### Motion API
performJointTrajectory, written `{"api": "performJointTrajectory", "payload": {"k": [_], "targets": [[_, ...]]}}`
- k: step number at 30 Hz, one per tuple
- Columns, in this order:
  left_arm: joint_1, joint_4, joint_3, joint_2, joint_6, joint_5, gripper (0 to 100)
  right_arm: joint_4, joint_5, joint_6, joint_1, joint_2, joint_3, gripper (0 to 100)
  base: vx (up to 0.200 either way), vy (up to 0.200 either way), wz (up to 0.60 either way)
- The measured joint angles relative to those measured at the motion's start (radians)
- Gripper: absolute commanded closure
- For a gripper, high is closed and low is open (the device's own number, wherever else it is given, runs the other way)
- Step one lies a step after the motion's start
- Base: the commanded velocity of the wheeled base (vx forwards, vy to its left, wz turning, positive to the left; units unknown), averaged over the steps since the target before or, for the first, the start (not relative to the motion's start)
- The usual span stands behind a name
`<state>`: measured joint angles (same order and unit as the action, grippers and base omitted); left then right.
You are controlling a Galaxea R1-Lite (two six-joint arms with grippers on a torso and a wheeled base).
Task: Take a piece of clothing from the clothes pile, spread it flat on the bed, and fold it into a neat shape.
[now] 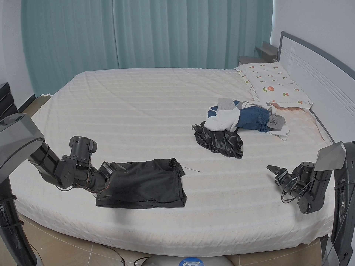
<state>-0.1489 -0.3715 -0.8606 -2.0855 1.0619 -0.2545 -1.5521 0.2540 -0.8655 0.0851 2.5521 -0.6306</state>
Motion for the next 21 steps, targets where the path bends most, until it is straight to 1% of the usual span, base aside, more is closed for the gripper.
{"api": "performJointTrajectory", "payload": {"k": [15,21], "targets": [[0.046,-0.037,-0.015,-0.023,-0.001,-0.003,0,0.0,0.0,-0.003,-0.04,-0.028,0.002,0,0.0,0.2,0.0],[0.057,-0.038,-0.023,-0.034,-0.002,-0.008,0,0.0,-0.032,-0.001,-0.076,-0.04,0.009,0,0.0,0.2,0.0]]}}
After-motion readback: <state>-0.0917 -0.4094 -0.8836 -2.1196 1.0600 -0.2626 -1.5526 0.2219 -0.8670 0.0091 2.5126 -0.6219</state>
